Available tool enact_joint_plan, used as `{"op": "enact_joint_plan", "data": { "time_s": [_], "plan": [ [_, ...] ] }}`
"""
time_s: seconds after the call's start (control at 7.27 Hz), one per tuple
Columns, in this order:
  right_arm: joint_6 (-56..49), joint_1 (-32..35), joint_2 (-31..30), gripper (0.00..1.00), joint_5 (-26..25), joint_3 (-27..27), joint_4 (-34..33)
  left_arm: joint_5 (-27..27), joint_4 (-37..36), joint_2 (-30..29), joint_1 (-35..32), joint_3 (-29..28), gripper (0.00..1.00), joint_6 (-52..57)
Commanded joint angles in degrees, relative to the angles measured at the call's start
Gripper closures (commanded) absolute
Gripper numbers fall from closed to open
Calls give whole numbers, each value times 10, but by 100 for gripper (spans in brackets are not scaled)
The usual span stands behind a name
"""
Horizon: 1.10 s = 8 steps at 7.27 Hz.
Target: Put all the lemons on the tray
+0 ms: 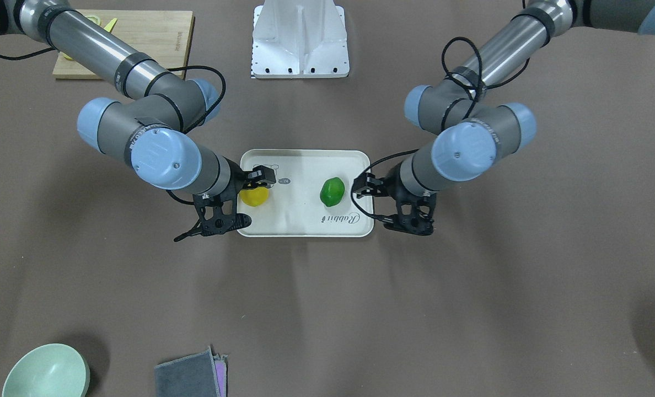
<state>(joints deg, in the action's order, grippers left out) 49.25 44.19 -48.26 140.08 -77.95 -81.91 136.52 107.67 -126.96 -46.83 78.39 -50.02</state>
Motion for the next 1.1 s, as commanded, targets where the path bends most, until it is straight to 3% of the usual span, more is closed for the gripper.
{"op": "enact_joint_plan", "data": {
  "time_s": [0.0, 0.14, 0.28, 0.41, 0.69, 0.83, 0.96],
  "plan": [
    [-32, 60, -25, 1, 12, -23, 1, -4, -108, 34, -81, 25, 2, 142],
    [-94, 91, -52, 1, 19, -38, 2, -20, -186, 34, -133, 31, 2, 243],
    [-119, 133, -92, 1, 68, -47, 14, -47, -204, 58, -169, 46, 2, 309],
    [-121, 160, -131, 1, 82, -56, 31, -49, -201, 119, -198, 86, 2, 318],
    [-190, 214, -230, 4, 77, -59, 91, -49, -199, 248, -242, 189, 2, 323],
    [-212, 229, -262, 4, 73, -75, 90, -49, -198, 291, -257, 219, 2, 355],
    [-228, 246, -289, 4, 35, -84, 87, -49, -198, 314, -279, 218, 2, 364]
  ]
}}
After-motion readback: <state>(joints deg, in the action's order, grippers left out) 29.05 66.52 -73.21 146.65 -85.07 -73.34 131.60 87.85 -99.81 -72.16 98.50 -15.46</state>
